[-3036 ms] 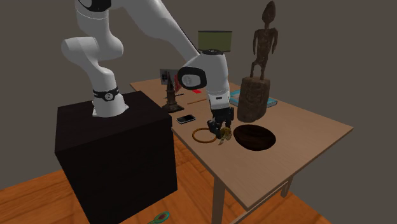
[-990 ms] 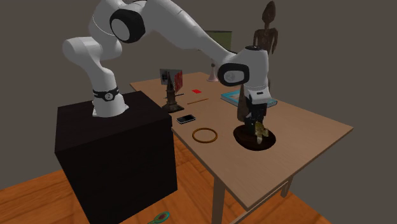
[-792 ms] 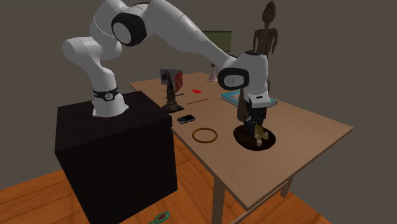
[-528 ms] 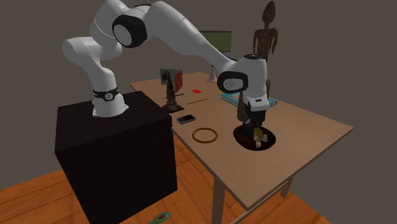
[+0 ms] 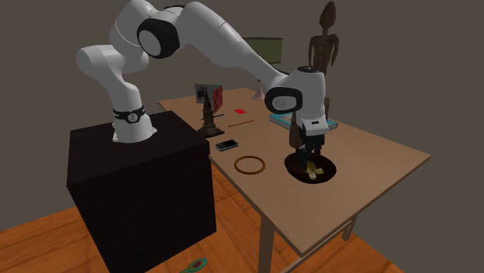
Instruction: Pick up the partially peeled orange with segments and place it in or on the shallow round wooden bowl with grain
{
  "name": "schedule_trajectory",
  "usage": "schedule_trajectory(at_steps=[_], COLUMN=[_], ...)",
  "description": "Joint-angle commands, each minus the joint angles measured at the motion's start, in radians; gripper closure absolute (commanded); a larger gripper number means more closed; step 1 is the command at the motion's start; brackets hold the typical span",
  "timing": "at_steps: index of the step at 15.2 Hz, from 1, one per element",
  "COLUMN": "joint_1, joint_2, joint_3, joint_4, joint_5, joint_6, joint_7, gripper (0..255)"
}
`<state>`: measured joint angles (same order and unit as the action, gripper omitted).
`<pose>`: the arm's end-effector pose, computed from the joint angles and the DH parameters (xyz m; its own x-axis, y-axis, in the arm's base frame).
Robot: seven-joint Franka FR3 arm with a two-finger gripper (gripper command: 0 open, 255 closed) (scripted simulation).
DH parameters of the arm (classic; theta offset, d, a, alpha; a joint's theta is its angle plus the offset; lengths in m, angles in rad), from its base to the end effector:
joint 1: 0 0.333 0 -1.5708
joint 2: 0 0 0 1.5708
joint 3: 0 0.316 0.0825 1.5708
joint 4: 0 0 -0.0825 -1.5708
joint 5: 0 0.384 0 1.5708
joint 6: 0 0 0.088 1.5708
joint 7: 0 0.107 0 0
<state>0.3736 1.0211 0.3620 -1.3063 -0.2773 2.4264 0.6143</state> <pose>0.6046 0.4514 0.1574 0.9892 0.1226 0.0797 0.1349 -0.9757 -0.1729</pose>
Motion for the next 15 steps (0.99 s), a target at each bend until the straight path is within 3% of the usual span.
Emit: schedule_trajectory(at_steps=[1,3,7,15], joint_1=[0.0,0.0,-0.035,-0.035], joint_2=[0.0,0.0,-0.115,-0.115], joint_3=[0.0,0.0,0.024,0.024], joint_4=[0.0,0.0,-0.08,-0.08], joint_5=[0.0,0.0,0.017,0.017], joint_6=[0.0,0.0,-0.038,-0.038], joint_7=[0.0,0.0,-0.004,-0.004], gripper=[0,0,0,0])
